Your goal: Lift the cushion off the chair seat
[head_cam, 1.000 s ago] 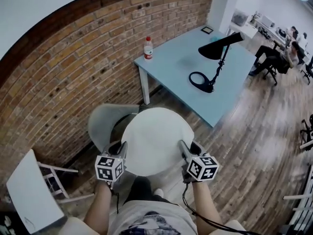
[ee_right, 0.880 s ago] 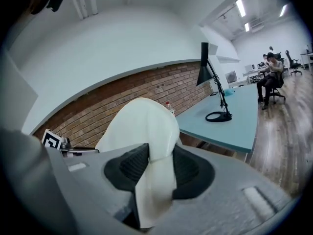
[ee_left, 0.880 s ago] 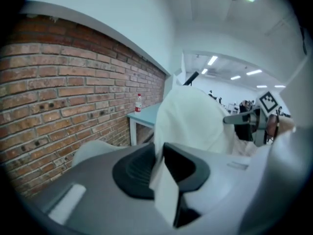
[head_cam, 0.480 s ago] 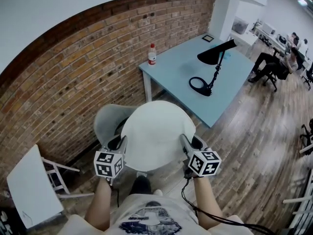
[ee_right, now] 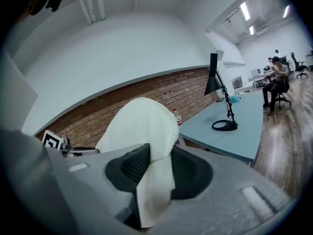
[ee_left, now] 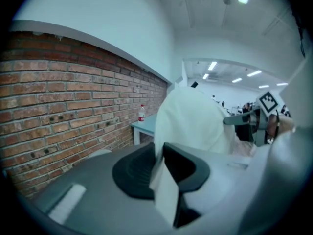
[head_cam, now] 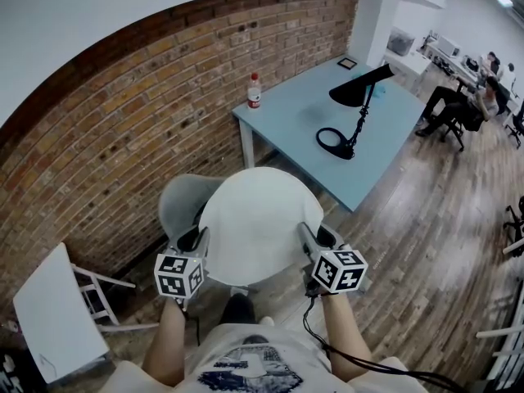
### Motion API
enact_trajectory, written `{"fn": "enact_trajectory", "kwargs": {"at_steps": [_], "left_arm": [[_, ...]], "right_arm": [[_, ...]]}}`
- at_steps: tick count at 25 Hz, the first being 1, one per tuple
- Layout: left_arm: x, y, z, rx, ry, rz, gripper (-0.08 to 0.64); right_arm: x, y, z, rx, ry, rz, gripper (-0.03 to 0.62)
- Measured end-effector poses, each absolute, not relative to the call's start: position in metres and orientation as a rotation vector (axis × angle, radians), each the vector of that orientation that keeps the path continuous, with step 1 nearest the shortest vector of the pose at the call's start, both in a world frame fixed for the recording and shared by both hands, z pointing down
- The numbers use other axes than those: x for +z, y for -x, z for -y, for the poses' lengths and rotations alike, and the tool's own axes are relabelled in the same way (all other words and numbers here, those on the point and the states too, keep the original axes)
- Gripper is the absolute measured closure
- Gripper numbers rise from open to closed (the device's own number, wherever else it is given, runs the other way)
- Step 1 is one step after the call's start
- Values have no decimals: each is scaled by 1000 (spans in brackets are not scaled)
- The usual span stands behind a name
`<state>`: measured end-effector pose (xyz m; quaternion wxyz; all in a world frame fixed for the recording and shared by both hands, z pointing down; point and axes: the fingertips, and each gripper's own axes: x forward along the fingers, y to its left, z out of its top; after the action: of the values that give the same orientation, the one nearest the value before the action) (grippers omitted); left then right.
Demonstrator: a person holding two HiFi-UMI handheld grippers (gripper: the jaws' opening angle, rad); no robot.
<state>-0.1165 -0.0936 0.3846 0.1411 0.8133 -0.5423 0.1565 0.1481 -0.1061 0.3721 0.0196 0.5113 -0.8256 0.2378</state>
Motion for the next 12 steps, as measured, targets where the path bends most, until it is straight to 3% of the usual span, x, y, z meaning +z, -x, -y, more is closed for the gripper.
{"fn": "enact_trajectory", "kwargs": {"at_steps": [12], "left_arm": [[392,117,89,446,-2330,1562,506]], "right_arm": [[377,-147,101,740,-1576,2555,476]]}}
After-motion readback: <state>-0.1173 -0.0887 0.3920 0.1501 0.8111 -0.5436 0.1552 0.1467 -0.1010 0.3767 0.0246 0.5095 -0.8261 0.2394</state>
